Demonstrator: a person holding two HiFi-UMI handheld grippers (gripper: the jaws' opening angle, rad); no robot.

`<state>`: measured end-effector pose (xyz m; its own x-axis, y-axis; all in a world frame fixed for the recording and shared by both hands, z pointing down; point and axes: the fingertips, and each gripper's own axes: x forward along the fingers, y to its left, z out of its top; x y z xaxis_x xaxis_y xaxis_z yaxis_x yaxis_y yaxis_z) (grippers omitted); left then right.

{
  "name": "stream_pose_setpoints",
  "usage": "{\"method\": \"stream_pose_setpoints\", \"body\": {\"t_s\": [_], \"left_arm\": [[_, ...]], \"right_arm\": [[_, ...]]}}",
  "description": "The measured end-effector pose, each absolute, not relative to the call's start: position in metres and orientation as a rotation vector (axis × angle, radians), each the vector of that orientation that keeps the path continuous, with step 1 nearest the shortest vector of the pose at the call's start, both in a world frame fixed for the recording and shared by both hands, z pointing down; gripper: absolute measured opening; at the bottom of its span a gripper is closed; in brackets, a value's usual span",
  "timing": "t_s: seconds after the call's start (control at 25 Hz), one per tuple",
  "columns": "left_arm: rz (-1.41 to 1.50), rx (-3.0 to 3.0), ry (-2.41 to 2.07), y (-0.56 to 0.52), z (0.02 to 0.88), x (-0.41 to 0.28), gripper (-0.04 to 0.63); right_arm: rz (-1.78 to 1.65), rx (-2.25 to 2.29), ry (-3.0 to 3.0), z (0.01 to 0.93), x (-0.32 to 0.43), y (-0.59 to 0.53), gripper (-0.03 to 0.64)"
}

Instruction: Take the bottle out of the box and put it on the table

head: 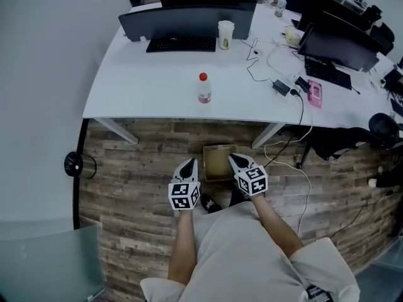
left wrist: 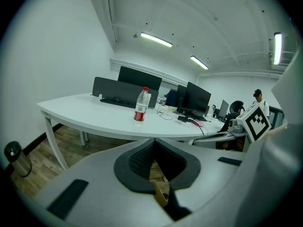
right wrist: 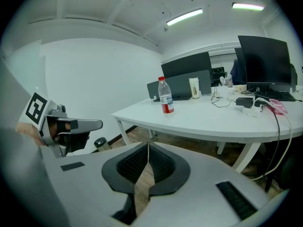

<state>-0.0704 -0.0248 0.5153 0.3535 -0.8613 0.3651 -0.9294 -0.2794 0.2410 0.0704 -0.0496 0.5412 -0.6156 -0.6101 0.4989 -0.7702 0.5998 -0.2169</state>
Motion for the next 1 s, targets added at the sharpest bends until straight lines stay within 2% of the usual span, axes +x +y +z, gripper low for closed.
{"method": "stream_pose_setpoints", "body": {"t_s": [1.0], "left_arm": [[0.286, 2.274, -1.47, -0.032, 0.524, -0.05, 0.015]], "right_arm": [[0.637, 1.113, -2.425, 0.552, 0.086, -0.039, 0.04]]}}
